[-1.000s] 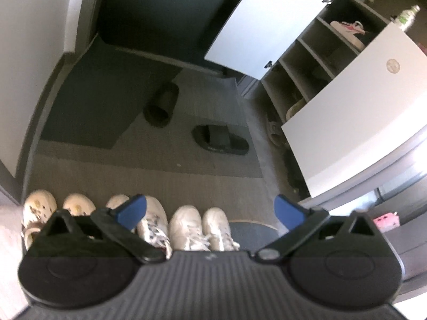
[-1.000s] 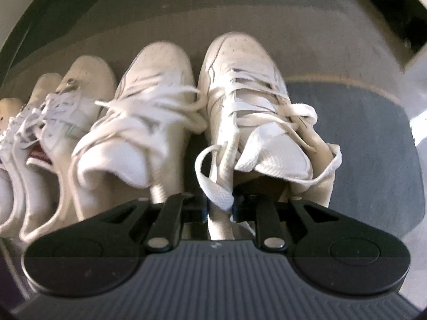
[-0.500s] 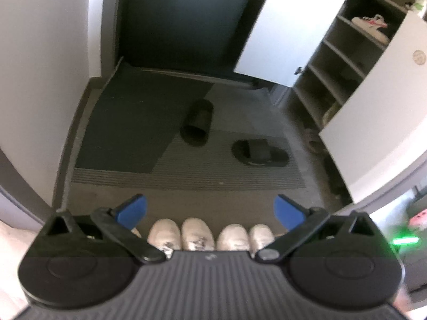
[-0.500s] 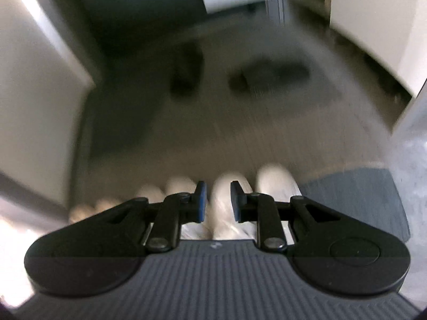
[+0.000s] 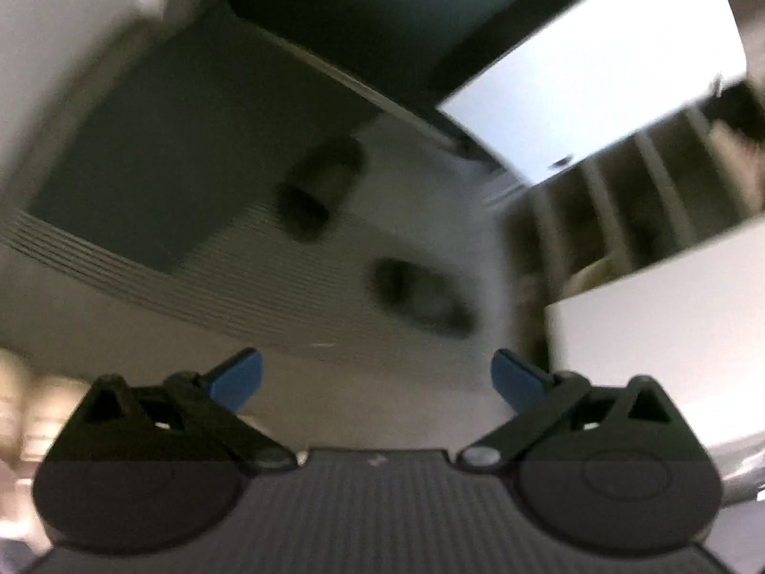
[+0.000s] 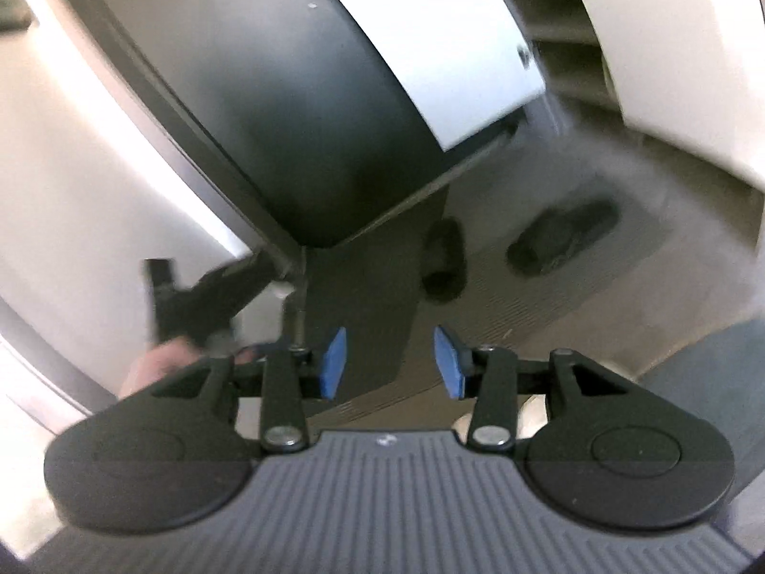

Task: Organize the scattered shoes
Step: 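Lower the left tool onto the black slide sandal and grasp it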

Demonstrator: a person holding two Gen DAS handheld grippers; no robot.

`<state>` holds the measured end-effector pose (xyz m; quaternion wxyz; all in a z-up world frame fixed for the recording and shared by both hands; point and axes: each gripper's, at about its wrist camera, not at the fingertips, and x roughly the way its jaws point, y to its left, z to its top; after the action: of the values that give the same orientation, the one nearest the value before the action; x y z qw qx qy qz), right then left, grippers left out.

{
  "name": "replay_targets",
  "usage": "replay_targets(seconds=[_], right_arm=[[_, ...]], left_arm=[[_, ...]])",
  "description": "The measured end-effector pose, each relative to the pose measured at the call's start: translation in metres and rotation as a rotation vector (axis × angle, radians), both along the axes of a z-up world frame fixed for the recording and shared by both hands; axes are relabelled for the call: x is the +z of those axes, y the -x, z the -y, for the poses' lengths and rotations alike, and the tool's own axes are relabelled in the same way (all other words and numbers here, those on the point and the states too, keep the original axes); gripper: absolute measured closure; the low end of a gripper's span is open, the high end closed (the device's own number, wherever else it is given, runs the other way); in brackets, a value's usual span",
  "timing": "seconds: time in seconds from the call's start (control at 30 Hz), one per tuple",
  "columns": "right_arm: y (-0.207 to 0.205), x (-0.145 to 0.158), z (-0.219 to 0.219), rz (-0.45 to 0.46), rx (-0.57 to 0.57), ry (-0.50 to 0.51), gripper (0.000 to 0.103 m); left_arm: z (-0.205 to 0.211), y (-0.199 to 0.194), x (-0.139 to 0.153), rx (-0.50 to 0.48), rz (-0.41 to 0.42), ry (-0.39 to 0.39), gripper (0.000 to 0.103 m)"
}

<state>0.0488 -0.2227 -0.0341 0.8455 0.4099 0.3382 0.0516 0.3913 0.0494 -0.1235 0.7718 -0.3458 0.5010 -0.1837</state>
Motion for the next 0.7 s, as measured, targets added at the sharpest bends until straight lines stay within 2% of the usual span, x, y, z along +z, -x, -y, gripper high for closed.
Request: replay_targets(seconds=[0.07,0.17,0.23,0.27,0.37,0.53,0.6,0.7], right_arm=[[-0.012,-0.020,-0.009,-0.064,0.056,-0.091,0.040],[-0.028,-0.036,-0.026,-0.163,0.092,-0.051,0.011],[-0.039,-0.042,-0.032,-0.169,0.108,-0.036,0.012],[-0.045,-0.045,-0.035,-0.172,0.117,-0.028,0.012],[-0.074,-0.051,-0.031,-0.146,0.137,0.050,0.013],[-0.113,-0.086,-0.005,-0.285,0.022,0.036,0.013],[-0.130,-0.099,-0.004,-0.317,0.041,0.029,0.013],[-0.153,-0.109,-0.007,-0.326,0.093,0.030,0.013]], left_arm=[[0.005,-0.029,-0.032,0.014,0.052,0.097,0.000],[0.005,-0.059,-0.074,0.051,0.071,0.179,0.000],[0.005,-0.096,-0.138,0.120,0.038,0.273,0.000],[0.005,-0.104,-0.151,0.132,0.031,0.289,0.000],[0.004,-0.144,-0.218,0.214,0.018,0.328,0.000],[0.015,-0.193,-0.282,0.256,0.016,0.338,0.003],[0.025,-0.206,-0.299,0.258,0.025,0.299,0.004],[0.036,-0.219,-0.320,0.286,0.005,0.303,0.008]])
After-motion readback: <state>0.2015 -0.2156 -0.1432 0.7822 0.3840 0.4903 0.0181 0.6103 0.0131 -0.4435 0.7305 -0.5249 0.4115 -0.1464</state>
